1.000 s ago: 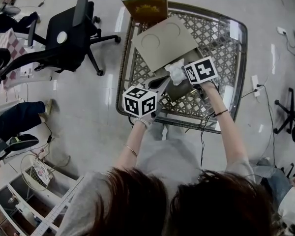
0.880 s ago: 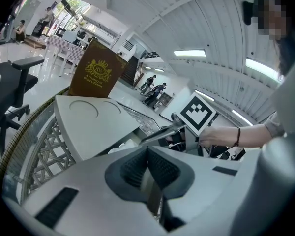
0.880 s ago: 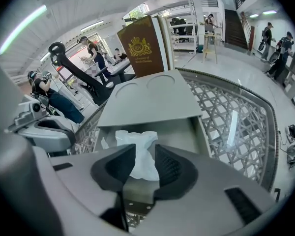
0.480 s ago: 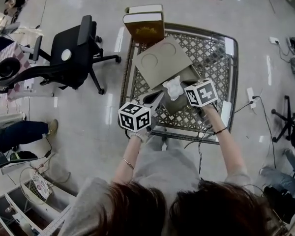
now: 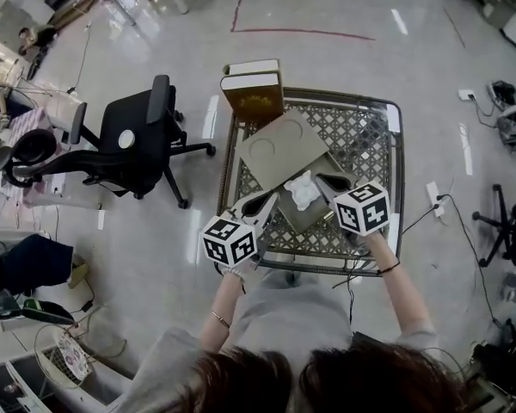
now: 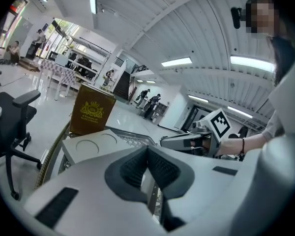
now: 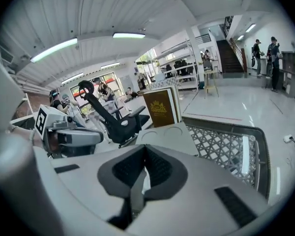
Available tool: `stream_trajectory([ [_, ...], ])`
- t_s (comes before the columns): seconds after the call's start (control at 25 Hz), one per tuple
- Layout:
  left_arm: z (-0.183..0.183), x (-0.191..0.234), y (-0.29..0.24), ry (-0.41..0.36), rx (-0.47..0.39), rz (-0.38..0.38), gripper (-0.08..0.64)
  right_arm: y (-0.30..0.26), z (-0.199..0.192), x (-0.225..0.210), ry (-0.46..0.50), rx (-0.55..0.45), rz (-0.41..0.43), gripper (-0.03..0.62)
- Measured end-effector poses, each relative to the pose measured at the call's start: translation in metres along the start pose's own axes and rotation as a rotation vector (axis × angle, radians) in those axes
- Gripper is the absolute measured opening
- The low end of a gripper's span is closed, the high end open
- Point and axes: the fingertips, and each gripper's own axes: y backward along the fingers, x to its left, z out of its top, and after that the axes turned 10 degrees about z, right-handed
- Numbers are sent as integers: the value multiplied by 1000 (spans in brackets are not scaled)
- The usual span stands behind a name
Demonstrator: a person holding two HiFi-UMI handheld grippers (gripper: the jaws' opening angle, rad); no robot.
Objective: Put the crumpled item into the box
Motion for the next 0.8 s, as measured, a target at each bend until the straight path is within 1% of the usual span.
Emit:
stream_trajectory([
  [0.2, 28, -4, 18, -23, -77, 11, 17, 29, 31, 14, 32, -154, -12, 21],
  [0.4, 64, -5, 36, -61, -165, 26, 17, 63, 66, 28, 93, -298, -45, 21],
  [0.6, 94, -11, 54, -99, -239, 29, 17, 89, 90, 39, 139, -387, -68, 21],
  [0.8, 113, -17, 65, -124, -291, 24, 17, 112, 109, 46, 180, -458, -87, 21],
])
